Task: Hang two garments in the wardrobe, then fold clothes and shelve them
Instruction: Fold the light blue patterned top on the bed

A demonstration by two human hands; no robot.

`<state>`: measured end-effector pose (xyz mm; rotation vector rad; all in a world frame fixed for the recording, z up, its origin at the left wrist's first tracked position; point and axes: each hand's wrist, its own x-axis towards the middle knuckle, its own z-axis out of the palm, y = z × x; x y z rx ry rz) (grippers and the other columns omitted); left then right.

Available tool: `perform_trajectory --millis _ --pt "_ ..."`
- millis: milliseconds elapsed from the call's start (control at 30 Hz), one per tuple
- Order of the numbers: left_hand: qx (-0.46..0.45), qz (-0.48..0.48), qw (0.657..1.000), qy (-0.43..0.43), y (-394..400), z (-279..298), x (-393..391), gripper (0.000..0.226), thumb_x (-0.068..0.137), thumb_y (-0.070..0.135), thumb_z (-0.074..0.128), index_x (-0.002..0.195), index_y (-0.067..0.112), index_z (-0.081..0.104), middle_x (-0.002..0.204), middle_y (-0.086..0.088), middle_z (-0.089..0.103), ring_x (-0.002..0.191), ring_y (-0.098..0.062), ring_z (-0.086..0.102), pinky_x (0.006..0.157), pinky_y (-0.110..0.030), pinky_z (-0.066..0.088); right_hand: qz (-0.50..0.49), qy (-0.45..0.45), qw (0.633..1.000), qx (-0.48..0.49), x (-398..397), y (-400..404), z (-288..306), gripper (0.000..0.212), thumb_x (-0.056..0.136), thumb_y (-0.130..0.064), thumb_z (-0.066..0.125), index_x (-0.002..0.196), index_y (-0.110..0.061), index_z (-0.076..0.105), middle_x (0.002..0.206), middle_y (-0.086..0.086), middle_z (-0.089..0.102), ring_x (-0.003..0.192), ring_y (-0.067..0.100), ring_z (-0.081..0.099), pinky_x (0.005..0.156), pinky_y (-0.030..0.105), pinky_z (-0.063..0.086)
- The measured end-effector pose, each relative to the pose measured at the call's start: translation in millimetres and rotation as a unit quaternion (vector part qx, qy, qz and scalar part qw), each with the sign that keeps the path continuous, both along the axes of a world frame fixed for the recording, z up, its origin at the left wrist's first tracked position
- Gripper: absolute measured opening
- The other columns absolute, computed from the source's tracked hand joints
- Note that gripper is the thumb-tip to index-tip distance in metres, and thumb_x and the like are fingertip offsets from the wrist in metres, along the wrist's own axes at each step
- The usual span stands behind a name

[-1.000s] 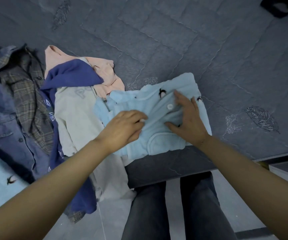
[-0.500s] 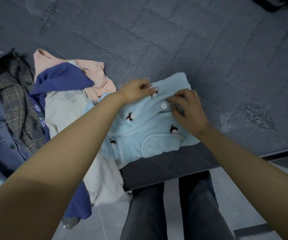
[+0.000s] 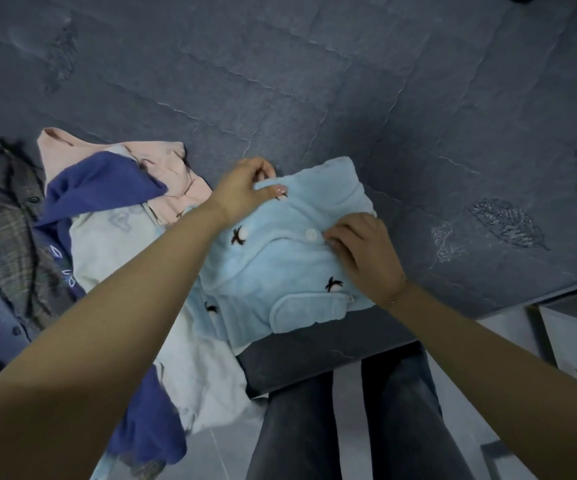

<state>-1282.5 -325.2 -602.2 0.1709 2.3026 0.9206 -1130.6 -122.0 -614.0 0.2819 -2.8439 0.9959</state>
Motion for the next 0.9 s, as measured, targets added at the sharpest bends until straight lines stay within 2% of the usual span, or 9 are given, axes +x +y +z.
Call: perform_trajectory --millis 133,233,333,467,600,667,733,833,900 --pt "-0.057 -0.108 0.948 0.295 12.6 8.2 47.8 0.044 0.095 0.04 0.053 0.132 0.016 0.054 0.132 -0.007 0.051 0.119 -0.025 0.047 0.095 -0.038 0.033 -0.024 -0.023 0.998 0.056 7.8 -6.8 -16.2 0.025 0.09 -0.016 0.06 0.109 -0.003 0.071 0.12 0.021 0.062 0.119 0.026 0.044 0.108 0.053 0.031" --pt "-0.11 -0.235 0.91 0.323 8.0 -8.9 96.4 0.061 0.099 0.053 0.037 0.149 0.018 0.037 0.156 -0.004 0.033 0.144 -0.02 0.03 0.116 -0.043 0.023 -0.024 -0.051 0.992 0.116 7.6 -12.0 -24.9 0.043 0.096 -0.026 0.045 0.128 -0.003 0.061 0.14 0.021 0.051 0.136 0.03 0.033 0.109 0.066 0.026" --pt "-0.187 -0.255 0.888 0.333 -20.9 -37.8 112.8 0.06 0.1 0.049 0.039 0.151 0.018 0.029 0.158 -0.006 0.027 0.145 -0.023 0.028 0.115 -0.051 0.028 -0.007 -0.081 0.978 0.194 0.5 -13.8 -35.2 0.052 0.103 -0.029 0.031 0.148 -0.004 0.035 0.156 0.014 0.031 0.146 0.028 0.022 0.116 0.06 0.015" --pt "-0.192 -0.269 0.887 0.323 -28.6 -51.0 112.3 0.054 0.103 0.039 0.036 0.151 0.017 0.023 0.157 -0.009 0.028 0.144 -0.025 0.029 0.113 -0.053 0.03 -0.033 -0.117 0.963 0.239 -2.7 -28.0 -39.7 0.055 0.105 -0.029 0.027 0.155 -0.008 0.015 0.162 0.007 0.013 0.15 0.023 0.009 0.12 0.053 0.003" --pt "-0.077 -0.249 0.934 0.244 -32.9 -37.0 105.7 0.051 0.105 0.035 0.032 0.152 0.02 0.02 0.16 -0.005 0.018 0.148 -0.02 0.018 0.121 -0.045 0.014 -0.053 -0.097 0.986 0.122 8.2 -33.5 -17.5 0.049 0.102 -0.014 0.034 0.149 -0.002 0.031 0.157 0.013 0.027 0.147 0.028 0.022 0.12 0.053 0.008" --pt "0.055 -0.105 0.984 0.13 -42.6 -17.2 95.6 0.047 0.105 0.032 0.032 0.15 0.019 0.031 0.155 -0.001 0.033 0.144 -0.013 0.03 0.12 -0.03 0.017 0.017 -0.05 0.996 0.067 27.6 -37.5 -3.4 0.047 0.095 -0.004 0.037 0.141 0.002 0.044 0.151 0.016 0.039 0.142 0.031 0.032 0.12 0.05 0.011" --pt "0.099 0.044 0.986 0.124 -58.0 -1.3 80.3 0.041 0.102 0.034 0.039 0.138 0.019 0.051 0.137 0.0 0.057 0.125 -0.011 0.052 0.107 -0.017 0.033 0.086 -0.043 0.994 0.045 56.9 -54.5 6.2 0.049 0.091 -0.003 0.039 0.14 0.0 0.047 0.15 0.014 0.041 0.142 0.027 0.032 0.121 0.047 0.013" --pt "-0.058 0.02 0.983 0.17 -86.2 -4.8 51.6 0.046 0.092 0.041 0.057 0.131 0.016 0.054 0.131 -0.005 0.058 0.121 -0.025 0.051 0.102 -0.031 0.036 0.156 -0.052 0.979 0.123 101.6 -96.9 2.8 0.055 0.09 -0.013 0.048 0.144 -0.008 0.043 0.155 0.01 0.034 0.146 0.024 0.026 0.121 0.047 0.016" --pt "-0.157 -0.019 0.986 0.061 -101.2 -14.9 39.9 0.067 0.086 0.054 0.064 0.14 0.022 0.044 0.143 -0.005 0.046 0.132 -0.026 0.04 0.11 -0.04 0.03 0.146 -0.079 0.964 0.205 120.2 -125.1 -11.0 0.07 0.084 -0.024 0.063 0.148 -0.013 0.039 0.158 0.009 0.028 0.147 0.024 0.023 0.119 0.051 0.019"
